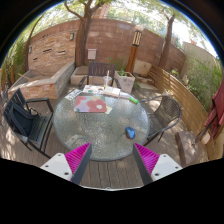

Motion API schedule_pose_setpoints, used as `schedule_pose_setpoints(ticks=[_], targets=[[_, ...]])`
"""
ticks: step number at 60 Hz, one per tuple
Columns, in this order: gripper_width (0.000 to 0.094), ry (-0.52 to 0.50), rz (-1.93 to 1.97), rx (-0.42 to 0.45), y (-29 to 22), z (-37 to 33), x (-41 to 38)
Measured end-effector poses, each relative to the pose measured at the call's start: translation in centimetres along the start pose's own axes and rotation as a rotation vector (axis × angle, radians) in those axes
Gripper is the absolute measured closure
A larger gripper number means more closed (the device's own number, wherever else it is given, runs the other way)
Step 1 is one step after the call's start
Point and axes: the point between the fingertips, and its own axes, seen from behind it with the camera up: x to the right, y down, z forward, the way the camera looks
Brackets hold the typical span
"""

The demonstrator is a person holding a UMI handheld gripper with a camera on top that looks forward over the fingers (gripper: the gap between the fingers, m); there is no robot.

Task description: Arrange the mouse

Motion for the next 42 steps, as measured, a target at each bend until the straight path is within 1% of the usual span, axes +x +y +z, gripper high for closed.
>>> schedule_pose_setpoints(ticks=[1,2,5,14,19,24,25,30,33,42], targets=[[0.009,0.004,0.002,-0.004,-0.6,-0.5,-0.7],[0.009,0.003,0.003,-0.004,0.1,0.1,0.1],[0.0088,0.012,0.006,-0.015,-0.2,-0.1,-0.3],[0.0089,0.023,0.031,-0.06,3.3,3.2,3.4],[0.009,0.036,0.046,-0.068,4.2,6.0,5.5],[0.0085,0.035,0.047,-0.031,5.3,10.0,8.2],[0.0087,0.037,0.045,-0.027,4.6,11.0,8.2],[0.0087,0.028,0.031,0.009,5.0,16.0,10.2],[0.0087,0.016,0.027,0.025,4.3,19.6,10.7],[0.0089,-0.032,0.034,0.036,3.8,29.3,11.3]])
